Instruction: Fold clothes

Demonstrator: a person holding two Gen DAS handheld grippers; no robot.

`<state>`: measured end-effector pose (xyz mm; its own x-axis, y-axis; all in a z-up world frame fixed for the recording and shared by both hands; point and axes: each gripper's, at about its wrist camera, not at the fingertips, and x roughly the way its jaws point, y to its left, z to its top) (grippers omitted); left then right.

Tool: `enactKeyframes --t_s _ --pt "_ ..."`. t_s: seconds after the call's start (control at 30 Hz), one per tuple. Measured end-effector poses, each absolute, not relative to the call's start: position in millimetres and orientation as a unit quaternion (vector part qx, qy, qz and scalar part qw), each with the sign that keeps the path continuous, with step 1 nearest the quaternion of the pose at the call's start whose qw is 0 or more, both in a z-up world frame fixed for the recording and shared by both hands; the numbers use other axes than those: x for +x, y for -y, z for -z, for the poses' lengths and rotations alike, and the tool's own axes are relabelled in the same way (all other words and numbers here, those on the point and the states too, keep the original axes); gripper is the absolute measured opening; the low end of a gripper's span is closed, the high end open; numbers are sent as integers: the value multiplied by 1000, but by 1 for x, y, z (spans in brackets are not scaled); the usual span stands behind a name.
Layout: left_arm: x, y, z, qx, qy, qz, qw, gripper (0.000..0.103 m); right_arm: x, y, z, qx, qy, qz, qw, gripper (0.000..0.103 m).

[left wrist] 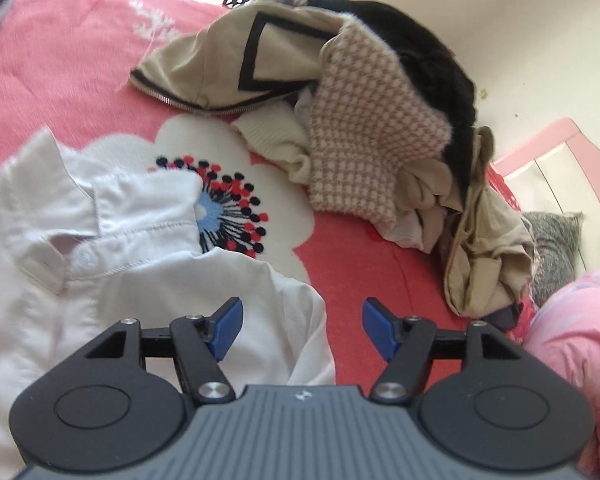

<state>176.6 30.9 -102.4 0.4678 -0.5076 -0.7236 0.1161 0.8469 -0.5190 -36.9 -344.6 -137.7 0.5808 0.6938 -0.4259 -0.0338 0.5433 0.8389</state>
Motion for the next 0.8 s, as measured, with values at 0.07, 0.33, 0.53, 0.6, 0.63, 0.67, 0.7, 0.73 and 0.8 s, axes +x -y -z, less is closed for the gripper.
enactKeyframes --t_s 0.07,0.33,0.53,0.6,0.63,0.67,0.7,0.73,0.8 --pt "168 -41 73 -167 -478 193 841 67 -53 354 130 411 -402 -229 786 56" --pt "121 -83 -48 -58 -460 183 867 68 -114 354 132 396 -483 -227 747 56" --pt "27 -65 -33 105 -502 267 816 68 -162 350 153 416 -535 -205 706 55" --pt "-19 -49 -3 143 -511 324 783 65 -176 351 156 413 -550 -200 698 55" --pt "-42 -41 13 160 -513 353 766 64 -181 351 156 411 -555 -196 696 53" --pt "-64 -32 29 176 -515 380 748 60 -183 349 158 407 -563 -191 693 50" --pt "-84 -22 45 191 -517 408 728 54 -185 346 158 398 -570 -192 693 47" --pt "-103 -14 59 210 -515 436 708 52 -186 341 156 377 -577 -193 698 40" --pt "-135 -2 81 247 -512 474 673 50 -186 332 150 337 -580 -196 715 27"
